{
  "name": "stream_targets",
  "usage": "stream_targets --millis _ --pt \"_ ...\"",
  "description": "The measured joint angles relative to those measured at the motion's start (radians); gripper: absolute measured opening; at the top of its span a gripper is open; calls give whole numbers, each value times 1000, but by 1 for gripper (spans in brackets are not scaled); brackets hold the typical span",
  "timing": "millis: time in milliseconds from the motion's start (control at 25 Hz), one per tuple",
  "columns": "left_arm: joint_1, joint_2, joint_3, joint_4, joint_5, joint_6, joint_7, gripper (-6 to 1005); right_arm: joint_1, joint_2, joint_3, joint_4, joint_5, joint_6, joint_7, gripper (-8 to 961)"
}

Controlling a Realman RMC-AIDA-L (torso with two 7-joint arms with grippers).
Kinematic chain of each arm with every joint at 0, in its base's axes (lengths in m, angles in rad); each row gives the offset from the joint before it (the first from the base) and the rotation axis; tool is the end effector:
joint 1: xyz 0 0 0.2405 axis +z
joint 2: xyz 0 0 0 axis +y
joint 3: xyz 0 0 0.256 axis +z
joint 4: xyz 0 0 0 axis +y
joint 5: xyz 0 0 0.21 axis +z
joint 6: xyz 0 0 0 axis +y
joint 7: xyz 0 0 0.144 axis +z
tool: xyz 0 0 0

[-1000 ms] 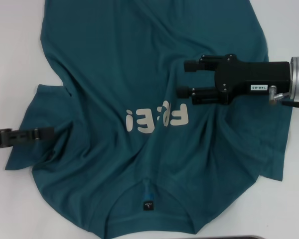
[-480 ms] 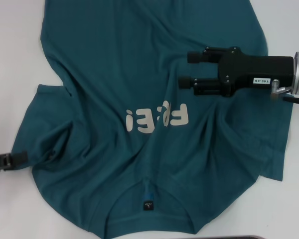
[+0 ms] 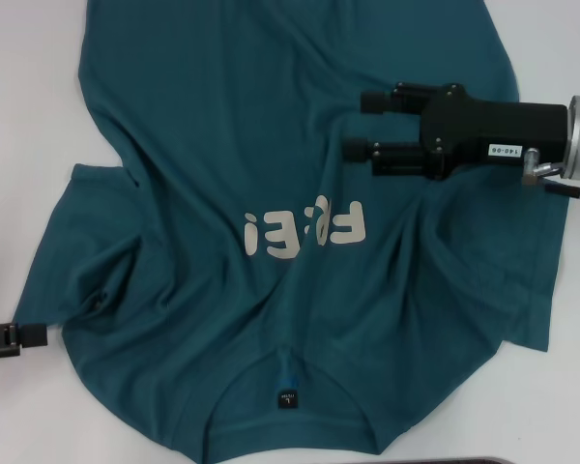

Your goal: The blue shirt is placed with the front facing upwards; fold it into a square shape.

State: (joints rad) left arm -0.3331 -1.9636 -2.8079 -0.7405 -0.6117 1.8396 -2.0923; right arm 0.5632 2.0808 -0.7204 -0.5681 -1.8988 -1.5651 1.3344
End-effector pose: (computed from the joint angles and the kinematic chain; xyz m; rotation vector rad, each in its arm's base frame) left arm -0.3746 0.2204 0.0684 -2.2608 -1.9867 -0.3909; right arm 0.2435 0.3329 -0.0131 -2.7324 0.5947 0.8530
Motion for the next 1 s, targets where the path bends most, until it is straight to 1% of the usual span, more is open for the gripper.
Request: stream_targets --millis 160,520,800,1000 --pt "-11 3 6 6 14 -12 -13 872 -6 0 0 0 13 -1 -2 825" --pt "-58 9 17 20 67 -26 -82 872 -14 -1 25 1 17 -8 -6 826" --pt "-73 19 29 23 86 -26 -134 872 -20 -4 37 1 17 -9 -10 826" --pt "-89 20 39 23 102 -25 -157 873 -21 -5 47 1 17 -9 -11 826"
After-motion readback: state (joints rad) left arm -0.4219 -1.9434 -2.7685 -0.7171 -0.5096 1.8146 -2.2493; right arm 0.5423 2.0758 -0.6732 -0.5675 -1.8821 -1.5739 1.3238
